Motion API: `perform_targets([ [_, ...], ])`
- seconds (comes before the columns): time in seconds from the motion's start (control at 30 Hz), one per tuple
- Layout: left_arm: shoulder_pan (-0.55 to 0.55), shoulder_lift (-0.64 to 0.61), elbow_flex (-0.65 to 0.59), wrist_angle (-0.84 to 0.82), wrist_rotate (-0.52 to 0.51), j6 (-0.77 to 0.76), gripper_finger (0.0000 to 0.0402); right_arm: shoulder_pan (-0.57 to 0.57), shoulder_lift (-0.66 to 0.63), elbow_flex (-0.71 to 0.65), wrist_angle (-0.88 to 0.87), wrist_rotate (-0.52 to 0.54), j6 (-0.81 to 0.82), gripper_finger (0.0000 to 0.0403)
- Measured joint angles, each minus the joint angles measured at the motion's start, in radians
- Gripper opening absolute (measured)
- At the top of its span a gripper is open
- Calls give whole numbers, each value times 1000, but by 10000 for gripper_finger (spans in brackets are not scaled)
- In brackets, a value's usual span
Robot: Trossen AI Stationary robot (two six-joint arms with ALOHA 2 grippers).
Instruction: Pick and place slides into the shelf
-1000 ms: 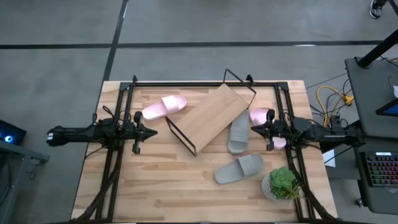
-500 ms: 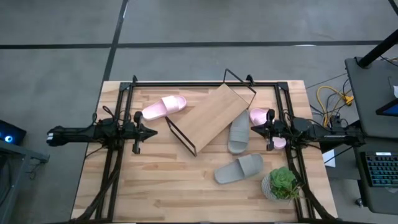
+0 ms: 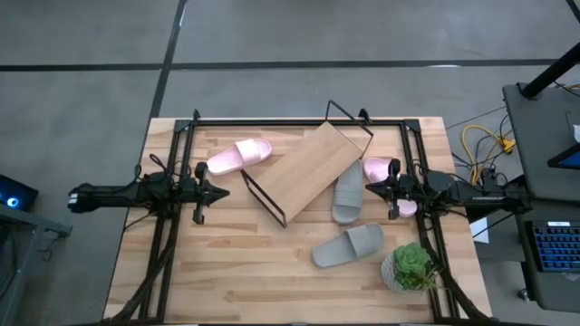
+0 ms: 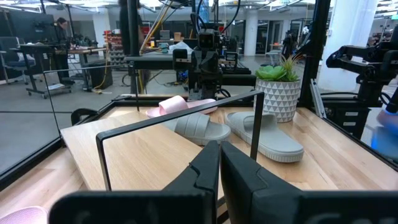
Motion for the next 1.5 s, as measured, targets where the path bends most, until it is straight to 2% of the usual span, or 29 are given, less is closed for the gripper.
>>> perform_targets([
  [0.33, 0, 0, 0, 0, 0, 0, 0, 0, 0, 0, 0, 0, -2, 9],
  [0.53, 0, 0, 0, 0, 0, 0, 0, 0, 0, 0, 0, 0, -148, 9],
  [0.73, 0, 0, 0, 0, 0, 0, 0, 0, 0, 0, 0, 0, -166, 9],
  [0.87, 0, 0, 0, 0, 0, 0, 0, 0, 0, 0, 18, 0, -135, 9],
  [1.0, 0, 0, 0, 0, 0, 0, 0, 0, 0, 0, 34, 0, 55, 9],
  [1.17, 0, 0, 0, 44, -51, 122, 0, 0, 3, -1, 214, 0, 3, 9],
  [1.3, 0, 9, 0, 119, -109, 181, 0, 0, 45, 5, 338, 14, -90, 13],
  [1.4, 0, 20, 0, 137, -124, 188, 3, 0, 108, 45, 309, 78, -108, 32],
  [1.5, 0, 44, 0, 150, -124, 185, 23, 0, 199, 104, 266, 81, -113, 62],
])
